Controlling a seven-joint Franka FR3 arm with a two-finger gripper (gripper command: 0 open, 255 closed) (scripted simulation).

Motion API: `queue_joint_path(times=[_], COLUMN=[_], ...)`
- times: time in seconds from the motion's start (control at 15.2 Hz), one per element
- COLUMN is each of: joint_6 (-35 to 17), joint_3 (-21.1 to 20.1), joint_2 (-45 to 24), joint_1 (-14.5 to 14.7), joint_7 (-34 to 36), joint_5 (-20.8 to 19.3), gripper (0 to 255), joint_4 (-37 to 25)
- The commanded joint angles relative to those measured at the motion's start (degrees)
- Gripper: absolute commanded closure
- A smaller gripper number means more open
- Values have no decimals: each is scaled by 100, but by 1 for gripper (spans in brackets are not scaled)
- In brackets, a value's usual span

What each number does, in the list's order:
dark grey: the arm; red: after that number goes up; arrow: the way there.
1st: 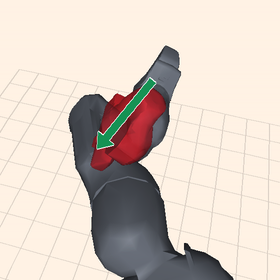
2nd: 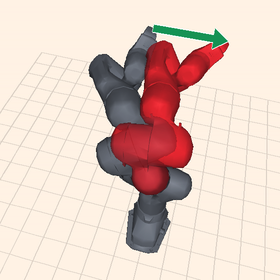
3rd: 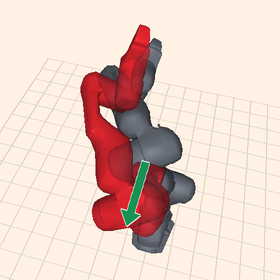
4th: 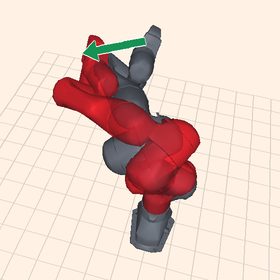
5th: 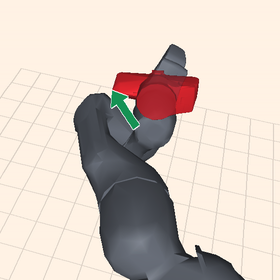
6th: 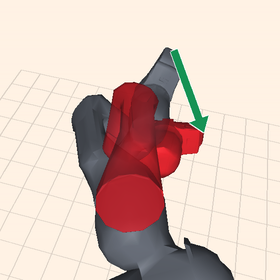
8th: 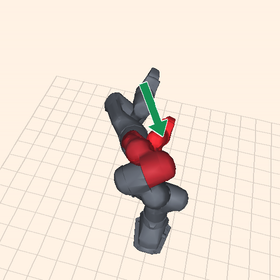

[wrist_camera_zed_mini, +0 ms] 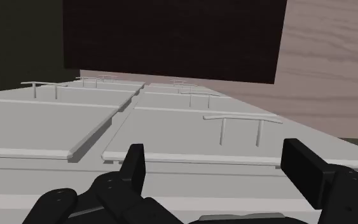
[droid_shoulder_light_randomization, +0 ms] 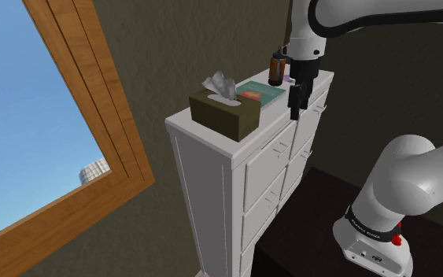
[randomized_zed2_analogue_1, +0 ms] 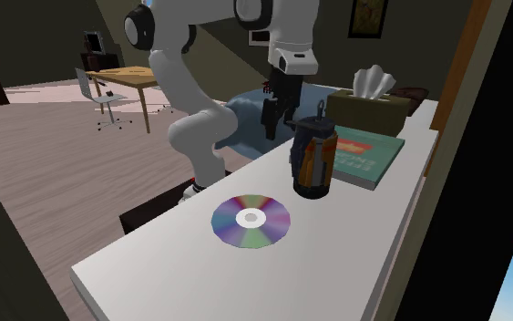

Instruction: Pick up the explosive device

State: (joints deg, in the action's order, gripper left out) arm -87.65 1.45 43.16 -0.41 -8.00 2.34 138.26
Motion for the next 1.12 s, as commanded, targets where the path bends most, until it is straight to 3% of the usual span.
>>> queue_joint_path(times=[0.0, 1.06], joint_6=[0, -1508], joint_3=[0, 382], joint_2=[0, -1560], joint_1=[0, -1011], joint_7=[0, 1598], joint_5=[0, -100], gripper=[0, 0], joint_4=[0, -1898])
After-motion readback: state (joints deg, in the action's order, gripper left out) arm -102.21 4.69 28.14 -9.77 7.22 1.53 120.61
